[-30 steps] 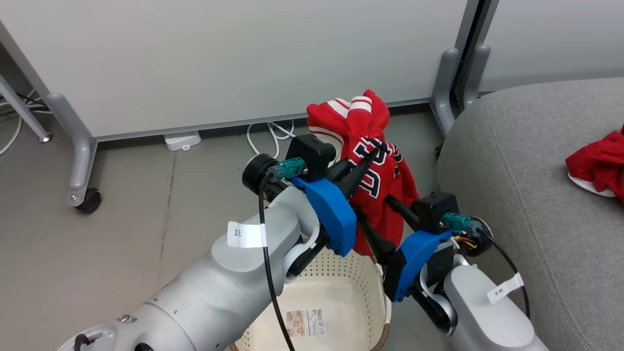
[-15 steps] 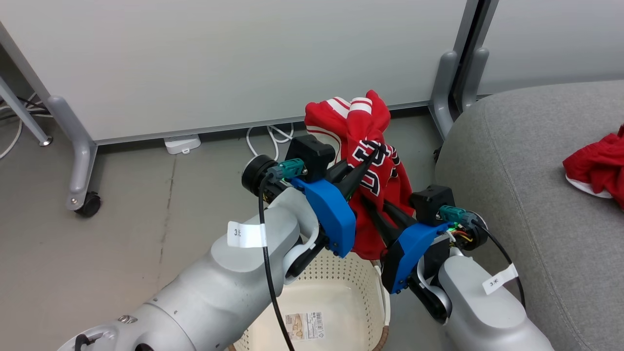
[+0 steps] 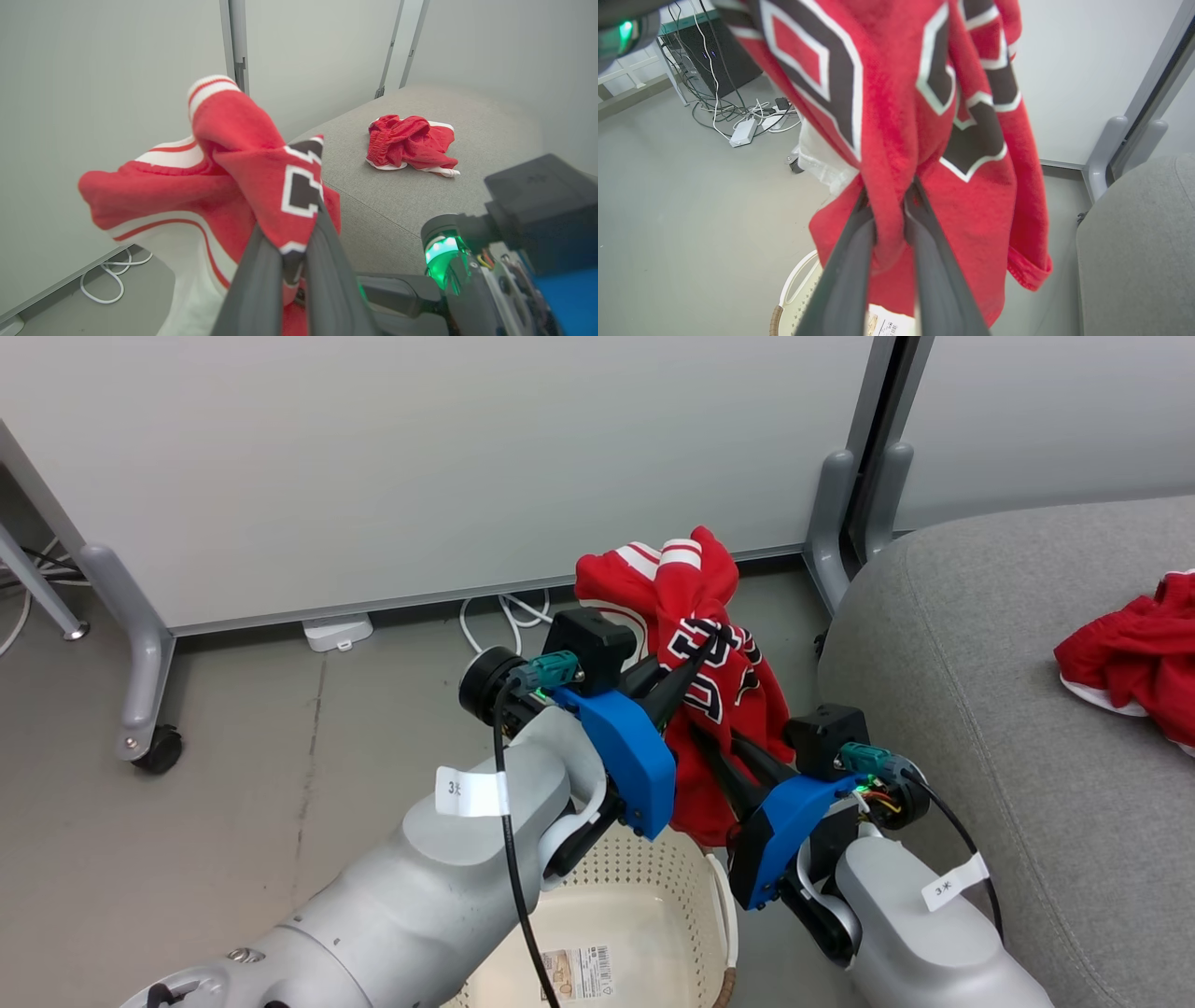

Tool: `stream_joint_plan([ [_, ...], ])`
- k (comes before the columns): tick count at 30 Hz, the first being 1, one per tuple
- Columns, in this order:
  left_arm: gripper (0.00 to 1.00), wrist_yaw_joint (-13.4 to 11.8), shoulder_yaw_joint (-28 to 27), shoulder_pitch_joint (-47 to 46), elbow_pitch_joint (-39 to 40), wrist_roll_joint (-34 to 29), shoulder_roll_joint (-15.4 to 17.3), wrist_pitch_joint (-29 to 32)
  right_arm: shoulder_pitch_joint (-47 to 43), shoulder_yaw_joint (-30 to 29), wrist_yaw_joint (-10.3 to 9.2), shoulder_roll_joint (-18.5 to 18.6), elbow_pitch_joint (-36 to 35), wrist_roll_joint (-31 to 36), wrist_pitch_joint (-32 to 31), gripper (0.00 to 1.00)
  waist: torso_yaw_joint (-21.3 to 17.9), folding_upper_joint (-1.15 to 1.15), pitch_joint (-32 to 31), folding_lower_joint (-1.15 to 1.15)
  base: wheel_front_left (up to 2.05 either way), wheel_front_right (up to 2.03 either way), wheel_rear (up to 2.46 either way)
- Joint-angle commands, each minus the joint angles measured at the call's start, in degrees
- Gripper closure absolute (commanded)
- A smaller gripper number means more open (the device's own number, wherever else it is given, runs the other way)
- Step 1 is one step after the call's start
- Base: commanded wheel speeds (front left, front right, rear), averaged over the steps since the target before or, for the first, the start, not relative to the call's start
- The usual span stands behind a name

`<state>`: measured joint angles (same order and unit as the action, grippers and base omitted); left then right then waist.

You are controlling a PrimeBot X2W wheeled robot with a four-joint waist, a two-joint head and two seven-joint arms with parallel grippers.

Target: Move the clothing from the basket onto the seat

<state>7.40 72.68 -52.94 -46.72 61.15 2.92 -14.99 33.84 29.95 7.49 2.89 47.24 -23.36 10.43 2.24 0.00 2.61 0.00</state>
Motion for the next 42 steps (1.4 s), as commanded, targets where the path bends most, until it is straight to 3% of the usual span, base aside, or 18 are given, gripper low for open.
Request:
stream_joint_plan([
  [1,1.00,0.12,-0.05,0.30,-0.15,0.27,-0.04,-0.28,0.79,0.24,0.01,-0.01,0.39,-0.22,0.30,1.00,-0.06,0.00,-0.02,0.00,0.00,0.00,0.00],
  [2,1.00,0.12,-0.01,0.39,-0.16,0.31,-0.04,-0.28,0.95,0.39,0.01,-0.01,0.57,-0.39,0.34,1.00,-0.11,0.00,-0.05,0.00,0.00,0.00,0.00],
  [3,0.76,0.12,0.03,0.46,-0.16,0.32,-0.04,-0.28,1.09,0.53,0.01,-0.01,0.72,-0.50,0.49,1.00,-0.15,0.00,-0.07,0.00,0.00,0.00,0.00],
  [4,0.42,0.12,0.06,0.47,-0.17,0.42,-0.04,-0.28,1.21,0.63,0.01,-0.01,0.84,-0.56,0.60,1.00,-0.18,0.00,-0.07,0.00,0.00,0.00,0.00],
  [5,0.00,0.12,0.09,0.48,-0.17,0.52,-0.04,-0.28,1.31,0.75,0.01,-0.01,0.94,-0.69,0.74,1.00,-0.21,0.00,-0.07,0.00,0.00,0.00,0.00],
  [13,0.00,0.12,0.22,0.43,-0.50,0.88,-0.03,-0.28,2.18,1.14,0.01,-0.01,1.91,-0.94,1.44,1.00,-0.27,0.00,0.05,0.00,0.00,0.00,0.00],
  [19,0.00,0.12,-2.91,1.35,-0.19,-1.27,0.75,-0.28,2.69,0.73,0.01,-0.01,2.57,-0.17,2.04,1.00,-0.05,0.00,0.25,0.00,0.00,0.00,0.00],
  [34,0.00,-0.95,-23.98,20.32,15.13,-21.70,7.64,-0.23,2.61,-1.40,0.01,-0.01,1.78,1.83,2.88,1.00,0.56,0.00,0.98,0.00,0.00,0.00,0.00],
  [42,0.00,-0.58,-35.19,32.82,21.67,-30.55,8.22,-0.23,1.39,-1.92,0.01,-0.01,0.39,2.09,2.62,1.00,0.56,0.00,0.92,0.00,0.00,0.00,0.00],
])
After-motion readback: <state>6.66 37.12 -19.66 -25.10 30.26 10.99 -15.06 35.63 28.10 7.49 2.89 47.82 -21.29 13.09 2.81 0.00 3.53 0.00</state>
